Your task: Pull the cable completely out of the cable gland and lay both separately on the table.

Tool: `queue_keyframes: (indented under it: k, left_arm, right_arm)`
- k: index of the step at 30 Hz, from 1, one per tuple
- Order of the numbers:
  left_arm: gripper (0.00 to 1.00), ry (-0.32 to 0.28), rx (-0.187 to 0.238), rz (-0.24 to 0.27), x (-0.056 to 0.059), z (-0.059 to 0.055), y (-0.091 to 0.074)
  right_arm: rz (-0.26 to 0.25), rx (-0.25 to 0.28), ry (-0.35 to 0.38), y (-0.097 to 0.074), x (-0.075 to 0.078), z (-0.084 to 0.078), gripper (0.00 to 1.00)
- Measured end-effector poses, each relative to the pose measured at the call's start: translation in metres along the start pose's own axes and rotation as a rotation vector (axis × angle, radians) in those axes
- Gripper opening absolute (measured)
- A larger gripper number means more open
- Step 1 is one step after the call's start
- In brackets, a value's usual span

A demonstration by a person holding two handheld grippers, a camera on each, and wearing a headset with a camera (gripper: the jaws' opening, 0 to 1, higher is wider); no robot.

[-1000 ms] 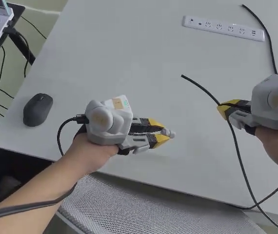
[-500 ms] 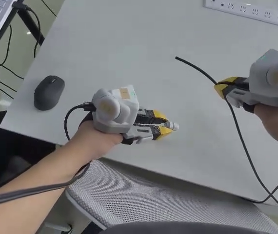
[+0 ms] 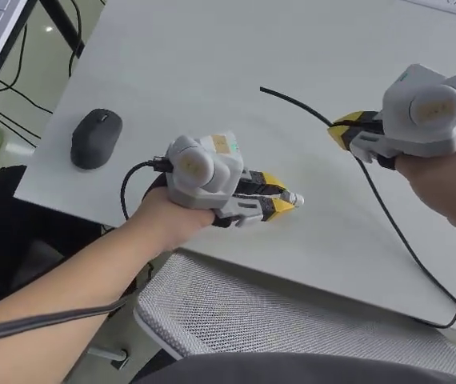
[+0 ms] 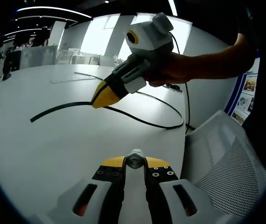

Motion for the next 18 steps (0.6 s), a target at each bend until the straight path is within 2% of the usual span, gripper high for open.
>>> queue_keyframes:
  k: [7, 13, 18]
  left_arm:
    - [0.16, -0.023, 0.002, 0.000, -0.009, -0.003, 0.000]
    - [0.16, -0.029, -0.003, 0.004, -0.013, -0.007, 0.002]
    - [0.16, -0.035, -0.015, 0.011, -0.016, -0.015, 0.003]
  right_arm:
    - [0.040, -0.026, -0.018, 0.023, -0.008, -0.002, 0.00]
    - [0.059, -0.036, -0.021, 0.035, -0.011, -0.005, 0.00]
    - [0.066, -0.036, -0.023, 0.038, -0.013, -0.006, 0.00]
Point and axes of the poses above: the centre of the closed fingertips' face, and the gripper's own axes: y roughly forward along the fingers, x roughly to its right, z roughly out of its top, the point moved 4 cm from there along -y, roughly backward along the fingers, and after that the axes turned 2 degrees about -y, right-handed, at the moved point
